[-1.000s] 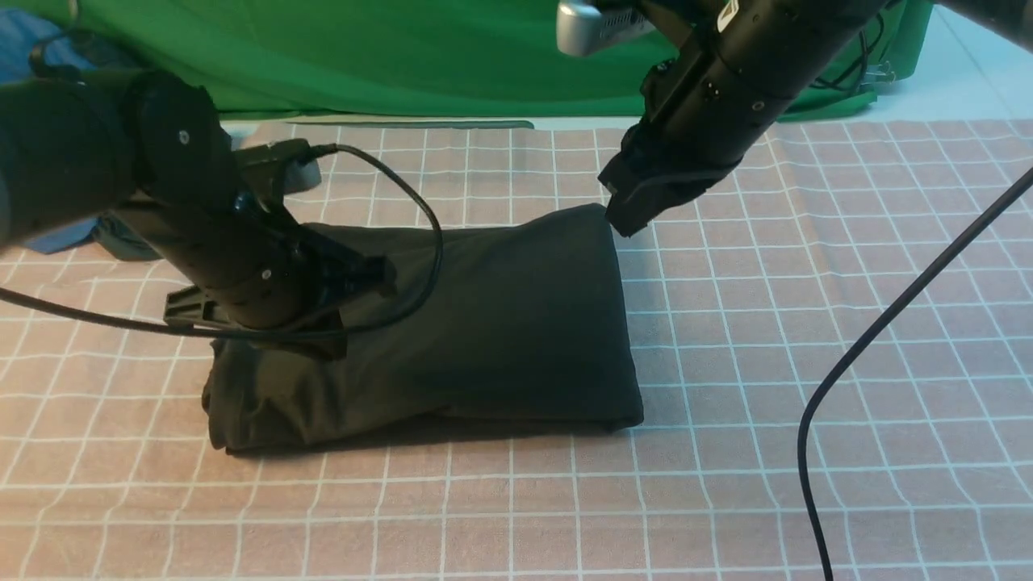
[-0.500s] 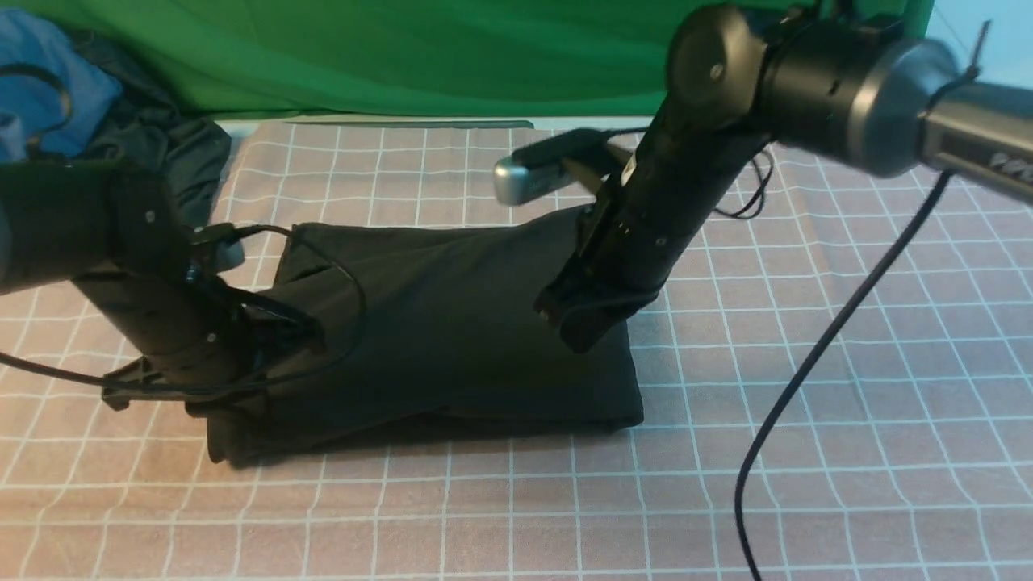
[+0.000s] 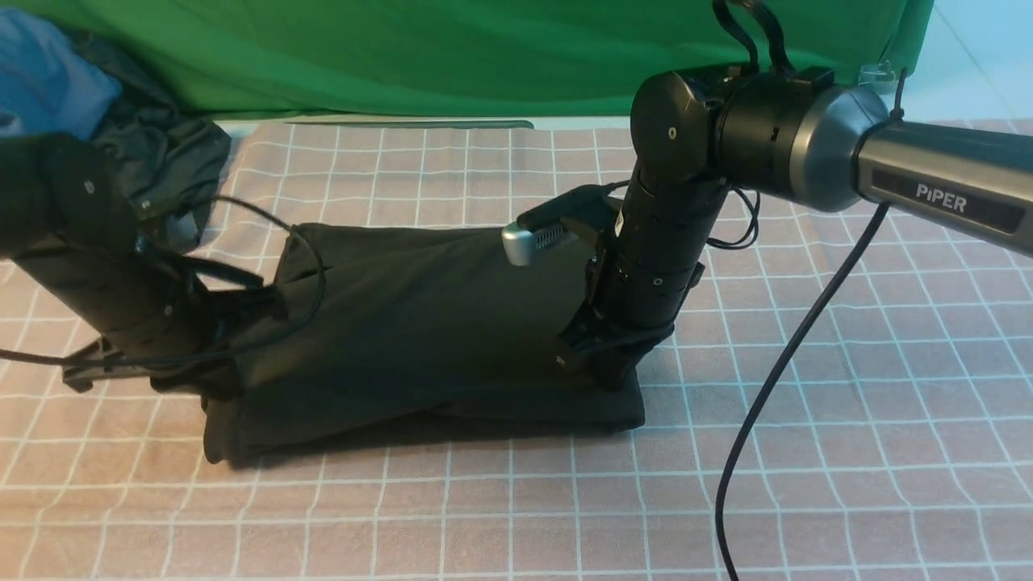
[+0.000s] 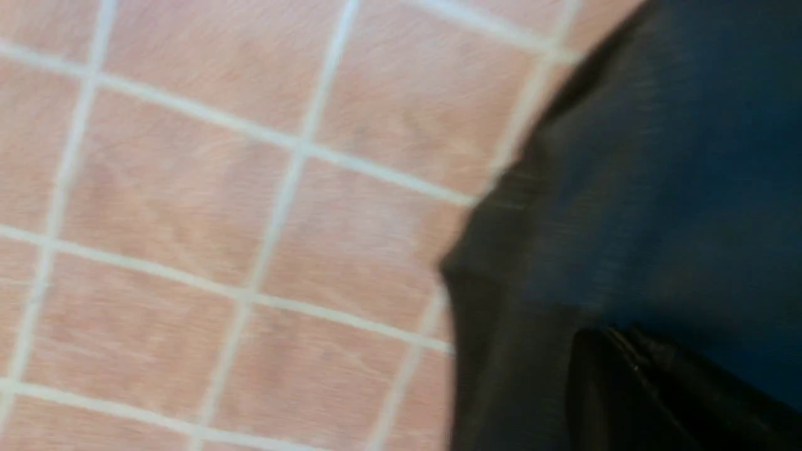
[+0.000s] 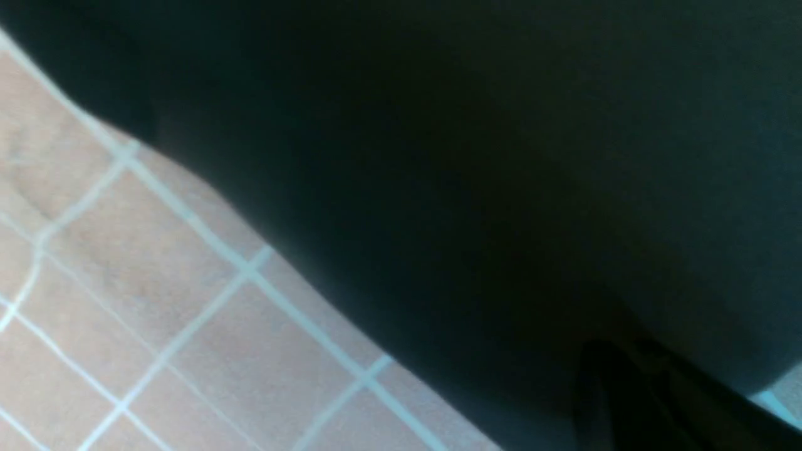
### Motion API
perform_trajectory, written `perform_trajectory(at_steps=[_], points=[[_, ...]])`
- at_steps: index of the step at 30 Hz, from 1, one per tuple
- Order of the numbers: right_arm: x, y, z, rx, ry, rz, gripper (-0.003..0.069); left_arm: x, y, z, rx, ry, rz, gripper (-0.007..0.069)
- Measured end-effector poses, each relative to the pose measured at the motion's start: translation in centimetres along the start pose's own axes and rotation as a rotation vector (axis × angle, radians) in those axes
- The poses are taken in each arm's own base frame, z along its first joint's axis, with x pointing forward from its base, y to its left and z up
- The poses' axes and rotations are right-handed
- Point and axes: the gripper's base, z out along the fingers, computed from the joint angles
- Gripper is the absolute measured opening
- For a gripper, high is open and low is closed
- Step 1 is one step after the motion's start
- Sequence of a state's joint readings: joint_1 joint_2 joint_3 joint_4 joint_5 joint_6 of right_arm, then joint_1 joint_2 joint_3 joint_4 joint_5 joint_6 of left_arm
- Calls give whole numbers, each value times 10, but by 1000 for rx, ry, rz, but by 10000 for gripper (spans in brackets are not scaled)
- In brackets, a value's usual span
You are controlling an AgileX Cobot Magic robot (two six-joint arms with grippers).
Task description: Fold a long-sleeved shirt over a pink coffee tablecloth.
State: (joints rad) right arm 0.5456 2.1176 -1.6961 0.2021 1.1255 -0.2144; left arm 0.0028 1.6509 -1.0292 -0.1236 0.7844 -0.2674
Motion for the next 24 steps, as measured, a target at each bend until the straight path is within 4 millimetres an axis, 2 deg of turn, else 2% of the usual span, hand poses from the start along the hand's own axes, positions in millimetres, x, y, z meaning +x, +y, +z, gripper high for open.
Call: perform_trajectory(at_steps=[2, 4, 7, 8, 10, 13, 17, 20, 24], points=[[1, 0, 0, 2, 11, 2, 38, 1, -9, -10, 72, -20, -1, 13], [2, 0, -3, 5, 13, 1, 38, 8, -30, -22, 210, -40, 27, 13], [4, -2, -23, 19, -27, -2, 38, 17, -58, -27, 326, -52, 56, 13], [4, -2, -23, 19, -27, -2, 38, 18, -62, -27, 333, -55, 63, 13], [8, -12, -48, 41, -81, 18, 38, 25, -78, -25, 364, -60, 100, 13], [16, -30, -81, 66, -155, 62, 38, 35, -99, -17, 387, -62, 143, 13], [32, -52, -120, 109, -237, 121, 38, 43, -121, 4, 384, -53, 188, 13], [42, -60, -141, 129, -276, 150, 38, 48, -124, 23, 354, 3, 200, 13], [49, -61, -155, 140, -301, 157, 38, 54, -119, 47, 277, 98, 230, 13]])
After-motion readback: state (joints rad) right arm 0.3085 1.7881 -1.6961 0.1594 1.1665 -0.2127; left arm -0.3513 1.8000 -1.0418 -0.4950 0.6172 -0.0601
